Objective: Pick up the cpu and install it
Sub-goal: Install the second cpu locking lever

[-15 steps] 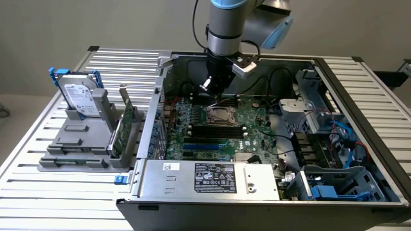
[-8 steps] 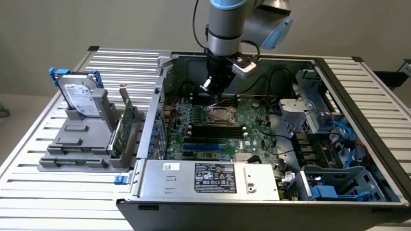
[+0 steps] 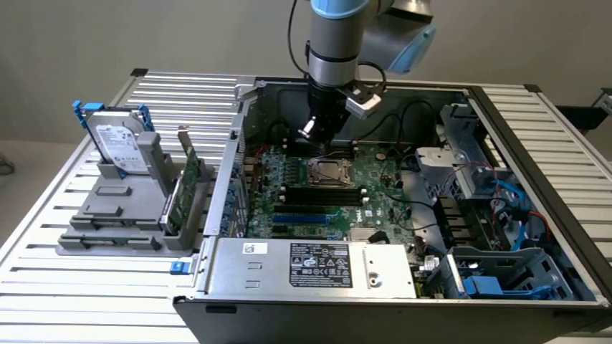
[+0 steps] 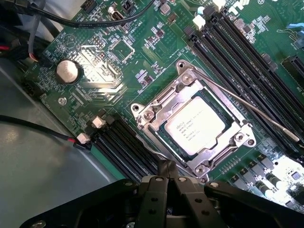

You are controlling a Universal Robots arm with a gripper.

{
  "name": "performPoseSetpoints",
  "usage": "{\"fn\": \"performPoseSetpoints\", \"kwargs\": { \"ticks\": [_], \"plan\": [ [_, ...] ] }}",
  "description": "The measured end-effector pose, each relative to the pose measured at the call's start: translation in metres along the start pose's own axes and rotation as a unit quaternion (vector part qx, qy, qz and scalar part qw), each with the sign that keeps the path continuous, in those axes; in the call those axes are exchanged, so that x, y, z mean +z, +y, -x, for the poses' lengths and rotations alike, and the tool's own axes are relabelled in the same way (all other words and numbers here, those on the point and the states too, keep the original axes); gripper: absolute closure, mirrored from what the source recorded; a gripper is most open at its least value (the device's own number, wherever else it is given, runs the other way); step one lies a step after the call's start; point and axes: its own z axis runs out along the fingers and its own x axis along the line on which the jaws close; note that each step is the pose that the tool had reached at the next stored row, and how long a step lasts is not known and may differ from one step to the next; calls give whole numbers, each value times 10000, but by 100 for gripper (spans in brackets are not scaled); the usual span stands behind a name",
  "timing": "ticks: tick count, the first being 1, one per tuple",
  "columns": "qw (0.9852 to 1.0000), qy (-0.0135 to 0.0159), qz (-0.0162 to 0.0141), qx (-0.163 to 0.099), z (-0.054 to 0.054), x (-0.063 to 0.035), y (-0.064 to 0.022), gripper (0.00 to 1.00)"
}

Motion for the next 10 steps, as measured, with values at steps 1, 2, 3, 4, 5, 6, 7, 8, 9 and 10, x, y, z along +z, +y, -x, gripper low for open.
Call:
{"fn": "performPoseSetpoints", "kwargs": {
  "ticks": [1,2,3,4,5,6,7,8,9,10],
  "plan": [
    [10000,3,3,-9,-1,5,0,89],
    [10000,5,5,-17,-1,10,0,89],
    [10000,6,6,-26,-2,14,0,89],
    [10000,8,8,-34,-2,19,0,89],
    [10000,9,9,-44,-2,22,-1,89],
    [10000,9,10,-53,-3,26,-1,89],
    [10000,9,12,-62,-4,29,-1,89],
    [10000,8,13,-72,-4,32,-1,89],
    [10000,7,15,-82,-5,35,-1,89],
    [10000,6,17,-92,-6,39,-1,89]
  ]
}}
